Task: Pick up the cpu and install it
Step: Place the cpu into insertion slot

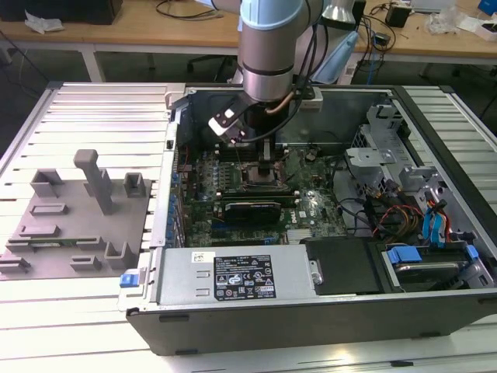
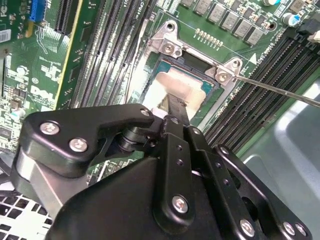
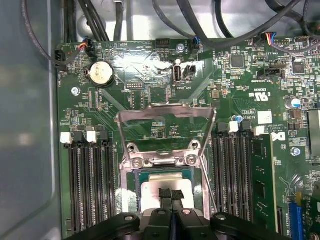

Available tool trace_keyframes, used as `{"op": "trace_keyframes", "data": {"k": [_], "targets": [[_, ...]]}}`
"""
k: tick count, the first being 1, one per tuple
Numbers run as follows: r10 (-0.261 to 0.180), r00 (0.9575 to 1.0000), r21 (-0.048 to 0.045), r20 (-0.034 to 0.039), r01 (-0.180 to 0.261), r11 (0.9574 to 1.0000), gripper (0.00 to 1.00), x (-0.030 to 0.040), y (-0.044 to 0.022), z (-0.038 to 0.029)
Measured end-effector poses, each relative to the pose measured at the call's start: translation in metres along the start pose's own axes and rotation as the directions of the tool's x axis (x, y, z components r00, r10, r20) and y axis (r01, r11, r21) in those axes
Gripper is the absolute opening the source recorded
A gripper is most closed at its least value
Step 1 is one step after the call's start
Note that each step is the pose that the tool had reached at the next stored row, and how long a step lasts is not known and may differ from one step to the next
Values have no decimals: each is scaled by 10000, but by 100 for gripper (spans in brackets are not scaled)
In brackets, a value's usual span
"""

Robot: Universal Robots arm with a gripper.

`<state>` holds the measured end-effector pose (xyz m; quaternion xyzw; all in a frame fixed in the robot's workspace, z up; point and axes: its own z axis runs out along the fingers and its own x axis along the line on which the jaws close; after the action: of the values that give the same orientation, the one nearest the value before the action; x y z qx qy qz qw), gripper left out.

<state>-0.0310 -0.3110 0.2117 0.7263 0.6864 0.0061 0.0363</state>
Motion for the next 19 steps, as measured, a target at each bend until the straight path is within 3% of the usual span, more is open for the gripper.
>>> {"op": "trace_keyframes", "data": {"k": [7,12,19], "targets": [[1,10000,0,-20,-1,10000,11,0,-2,41],[9,9999,6,-124,-9,10000,11,1,-4,66],[44,9999,9,-121,-44,10000,11,0,-4,69]]}}
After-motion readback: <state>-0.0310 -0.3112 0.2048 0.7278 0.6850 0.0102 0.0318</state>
